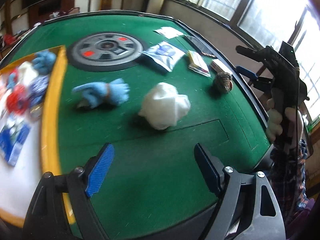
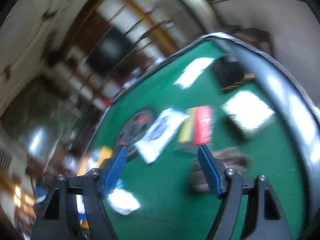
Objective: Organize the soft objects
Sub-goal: 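Grasp the white fluffy cloth with left tool while right tool grasps the brown knitted hat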
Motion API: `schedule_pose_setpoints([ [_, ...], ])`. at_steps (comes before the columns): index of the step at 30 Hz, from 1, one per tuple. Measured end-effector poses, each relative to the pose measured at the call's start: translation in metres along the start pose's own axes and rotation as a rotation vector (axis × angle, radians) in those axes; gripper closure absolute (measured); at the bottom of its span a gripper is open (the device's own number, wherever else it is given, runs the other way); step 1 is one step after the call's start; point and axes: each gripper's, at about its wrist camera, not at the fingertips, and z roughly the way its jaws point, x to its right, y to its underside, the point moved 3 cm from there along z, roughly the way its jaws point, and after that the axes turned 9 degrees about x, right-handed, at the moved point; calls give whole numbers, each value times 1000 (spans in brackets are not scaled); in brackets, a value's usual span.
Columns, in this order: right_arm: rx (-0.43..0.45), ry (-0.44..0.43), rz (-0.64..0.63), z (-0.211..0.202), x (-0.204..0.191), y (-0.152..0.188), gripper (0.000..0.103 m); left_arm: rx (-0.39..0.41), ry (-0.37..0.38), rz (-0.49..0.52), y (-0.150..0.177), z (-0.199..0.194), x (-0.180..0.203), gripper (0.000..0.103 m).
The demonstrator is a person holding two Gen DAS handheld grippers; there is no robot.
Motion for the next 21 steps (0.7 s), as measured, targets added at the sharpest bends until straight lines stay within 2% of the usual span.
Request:
schedule_pose_setpoints([
  [3, 16, 63, 38, -8, 25, -9, 34, -24, 1, 31, -10, 24, 11, 21],
  [6, -2, 111, 32, -16, 39, -3, 34, -37, -15, 63, -20, 47, 21, 21],
  [11, -48, 148, 19, -5, 37, 6, 34, -8, -62, 128, -37, 78, 35, 21],
  [14, -90, 171, 12, 9, 33, 12, 34, -41, -89, 132, -36, 99, 33, 15],
  [15, -102, 172, 7, 14, 32, 14, 34, -22, -96, 140, -37, 99, 34, 14],
  [17, -124, 185, -6, 22, 29, 17, 34, -23, -98, 138, -36, 101, 36, 0],
  [19, -137, 201, -6, 27, 28, 19, 34, -29, -68, 137, -37, 105, 39, 0],
  [21, -139, 227, -4, 30, 29, 19, 33, -38, -77, 142, -37, 108, 41, 1],
])
